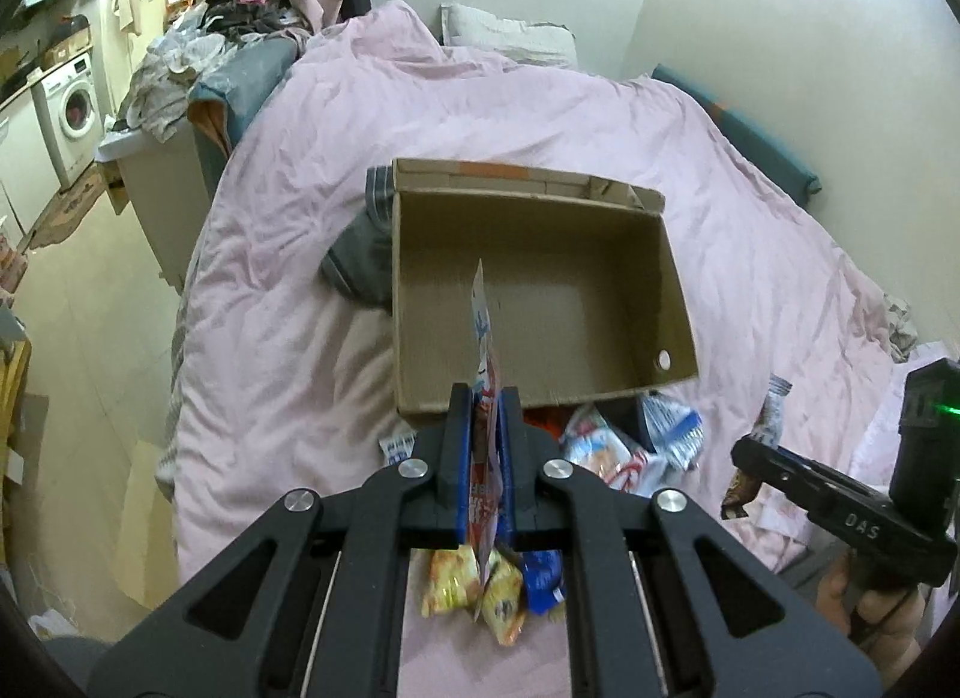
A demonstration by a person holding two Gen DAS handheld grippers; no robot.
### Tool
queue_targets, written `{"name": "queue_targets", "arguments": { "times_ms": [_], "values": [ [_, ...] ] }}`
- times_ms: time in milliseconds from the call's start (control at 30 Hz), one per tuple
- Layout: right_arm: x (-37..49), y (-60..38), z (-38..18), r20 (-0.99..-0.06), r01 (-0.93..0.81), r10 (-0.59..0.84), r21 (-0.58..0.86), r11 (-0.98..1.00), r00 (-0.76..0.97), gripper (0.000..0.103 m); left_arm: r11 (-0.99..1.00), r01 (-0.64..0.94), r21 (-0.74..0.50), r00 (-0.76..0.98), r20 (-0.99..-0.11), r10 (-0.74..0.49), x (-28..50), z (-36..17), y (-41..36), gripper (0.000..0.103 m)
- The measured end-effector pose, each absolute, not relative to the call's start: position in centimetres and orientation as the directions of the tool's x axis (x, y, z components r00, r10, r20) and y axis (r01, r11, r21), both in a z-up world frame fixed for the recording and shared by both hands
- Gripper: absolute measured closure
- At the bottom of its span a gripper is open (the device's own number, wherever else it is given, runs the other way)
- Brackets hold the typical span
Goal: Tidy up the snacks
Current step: 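Carry the pink sweet and chocolate bar over the box with both tools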
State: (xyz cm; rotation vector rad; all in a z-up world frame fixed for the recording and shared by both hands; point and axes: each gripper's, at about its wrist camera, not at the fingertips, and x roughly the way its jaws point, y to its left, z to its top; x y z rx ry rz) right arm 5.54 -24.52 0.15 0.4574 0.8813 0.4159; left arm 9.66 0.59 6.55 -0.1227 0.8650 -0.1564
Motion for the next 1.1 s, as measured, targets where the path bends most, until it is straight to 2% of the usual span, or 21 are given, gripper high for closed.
{"name": "queue_targets", "arguments": {
  "times_ms": [500, 867, 1033, 1100],
  "values": [
    [12.9, -23.7, 1.3, -0.614, -0.199, 0.503, 0.495, 0.846, 0.609, 0.085, 0.985, 0.124, -0.120, 0.675, -0.718, -0.172, 15.8, 6.9, -1.8, 0.097],
    [18.4, -21.7, -0.8, -0.672, -0.195, 0.455, 0.428, 0.882, 0.584, 0.085, 0.992, 0.097, -0.081, 0.688, -0.715, -0.126, 21.3, 3.9, -2.5, 0.097],
    [19.9, -20.7, -2.7, -0.719, -0.174, 0.429, 0.404, 0.898, 0.547, 0.085, 0.996, 0.079, -0.030, 0.733, -0.676, -0.079, 22.1, 2.2, -2.7, 0.097],
    [20.3, -20.5, -3.6, -0.739, -0.154, 0.422, 0.405, 0.901, 0.525, 0.085, 0.996, 0.078, -0.051, 0.728, -0.680, -0.092, 22.6, 1.6, -2.6, 0.097]
  ]
}}
